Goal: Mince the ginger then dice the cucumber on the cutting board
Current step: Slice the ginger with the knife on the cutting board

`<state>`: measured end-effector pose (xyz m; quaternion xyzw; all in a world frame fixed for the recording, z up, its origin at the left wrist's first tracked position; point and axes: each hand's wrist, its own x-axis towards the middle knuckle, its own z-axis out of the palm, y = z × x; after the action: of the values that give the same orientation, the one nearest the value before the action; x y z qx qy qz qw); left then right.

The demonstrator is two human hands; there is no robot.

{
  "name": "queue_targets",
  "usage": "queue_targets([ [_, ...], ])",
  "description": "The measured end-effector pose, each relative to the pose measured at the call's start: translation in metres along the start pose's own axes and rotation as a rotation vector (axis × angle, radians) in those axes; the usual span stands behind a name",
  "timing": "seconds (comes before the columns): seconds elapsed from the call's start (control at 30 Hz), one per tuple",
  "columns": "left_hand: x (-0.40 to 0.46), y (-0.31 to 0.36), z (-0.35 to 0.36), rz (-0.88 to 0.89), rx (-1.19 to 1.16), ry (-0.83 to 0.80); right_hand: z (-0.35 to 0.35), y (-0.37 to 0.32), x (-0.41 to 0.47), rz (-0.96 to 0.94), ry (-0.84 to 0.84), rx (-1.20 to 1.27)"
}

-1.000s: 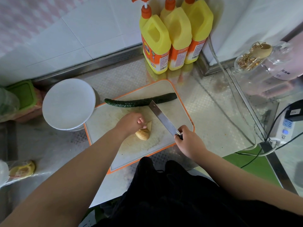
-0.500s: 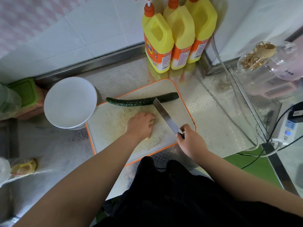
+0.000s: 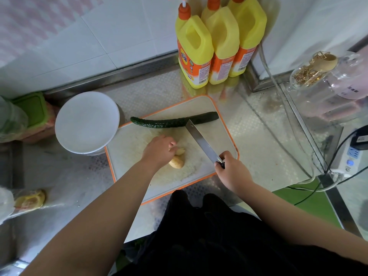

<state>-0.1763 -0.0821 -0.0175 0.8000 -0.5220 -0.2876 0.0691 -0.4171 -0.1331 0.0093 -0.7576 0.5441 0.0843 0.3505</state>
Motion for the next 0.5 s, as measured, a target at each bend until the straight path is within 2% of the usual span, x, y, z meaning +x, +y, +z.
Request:
queue_targets([
  [0.23,0.009,0.013,0.004,0.128,0.098,-0.099,0.001,-0.002,-0.001,-0.016,-0.003,-0.024],
  [0.33,0.009,0.010,0.006,0.187,0.077,-0.084,0.001,-0.003,-0.001,-0.031,-0.019,-0.050],
  [0.4,0.000,0.004,0.007,0.215,0.014,-0.003,0.001,-0.005,0.000,-0.034,-0.029,-0.070],
  [0.5,-0.031,-0.012,0.012,0.302,-0.059,0.340,0.003,-0.010,0.001,-0.043,-0.032,-0.096],
])
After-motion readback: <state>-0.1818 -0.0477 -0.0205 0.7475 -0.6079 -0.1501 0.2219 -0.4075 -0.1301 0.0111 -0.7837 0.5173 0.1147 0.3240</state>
